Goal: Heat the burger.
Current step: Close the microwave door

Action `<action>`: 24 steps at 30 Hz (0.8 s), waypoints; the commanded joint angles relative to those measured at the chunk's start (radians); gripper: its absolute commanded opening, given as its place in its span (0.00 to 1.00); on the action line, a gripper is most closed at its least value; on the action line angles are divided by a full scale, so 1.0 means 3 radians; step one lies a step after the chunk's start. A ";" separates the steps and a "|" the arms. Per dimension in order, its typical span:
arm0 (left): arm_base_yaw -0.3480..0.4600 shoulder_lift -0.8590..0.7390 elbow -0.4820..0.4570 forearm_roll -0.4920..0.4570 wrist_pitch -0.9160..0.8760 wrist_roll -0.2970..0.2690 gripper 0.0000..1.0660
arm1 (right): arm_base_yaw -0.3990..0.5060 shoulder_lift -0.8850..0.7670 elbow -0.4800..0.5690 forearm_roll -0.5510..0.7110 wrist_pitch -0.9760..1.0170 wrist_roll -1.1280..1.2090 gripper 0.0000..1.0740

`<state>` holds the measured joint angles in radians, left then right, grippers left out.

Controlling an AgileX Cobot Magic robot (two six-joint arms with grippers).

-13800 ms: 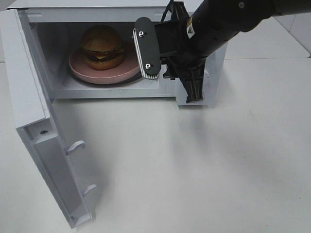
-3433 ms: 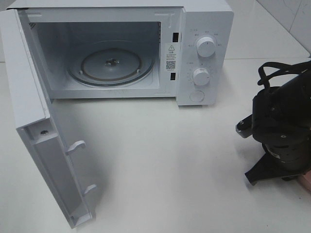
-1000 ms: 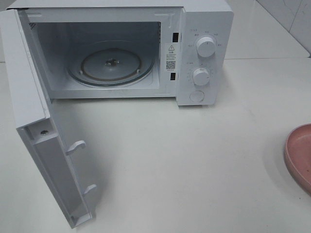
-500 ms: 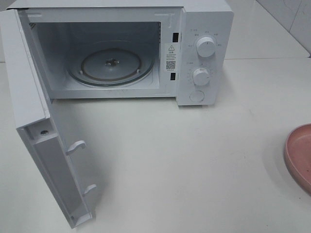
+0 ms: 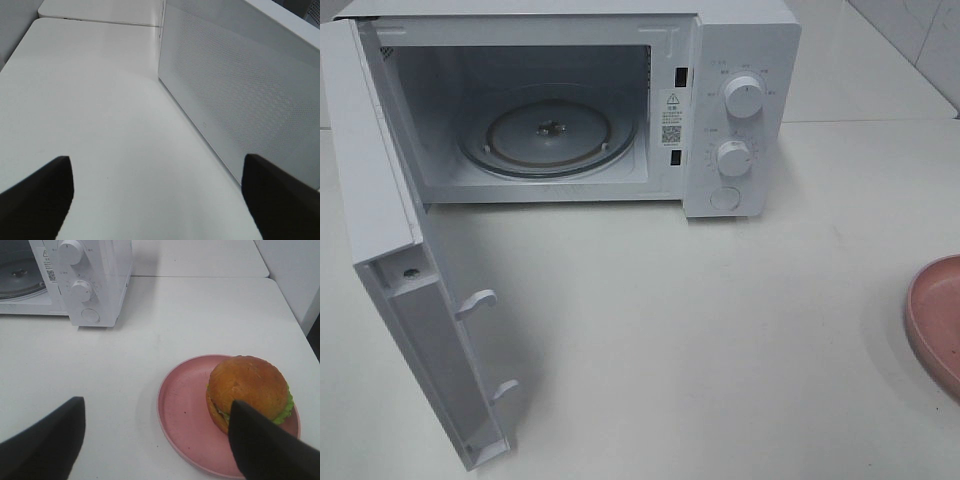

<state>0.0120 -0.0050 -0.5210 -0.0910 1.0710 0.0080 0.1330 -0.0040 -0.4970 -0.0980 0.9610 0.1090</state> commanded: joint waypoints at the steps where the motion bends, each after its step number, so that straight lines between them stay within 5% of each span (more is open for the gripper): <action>1: 0.0003 -0.0027 0.0013 -0.0010 0.0000 -0.0027 0.79 | -0.0027 -0.0083 0.0007 0.0007 0.0007 -0.0030 0.69; 24: 0.0003 -0.0027 0.0013 -0.0010 0.0000 -0.0027 0.79 | -0.0027 -0.0083 0.0007 0.0007 0.0003 -0.0030 0.69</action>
<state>0.0120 -0.0050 -0.5210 -0.0910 1.0710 0.0080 0.1330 -0.0040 -0.4970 -0.0980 0.9610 0.1090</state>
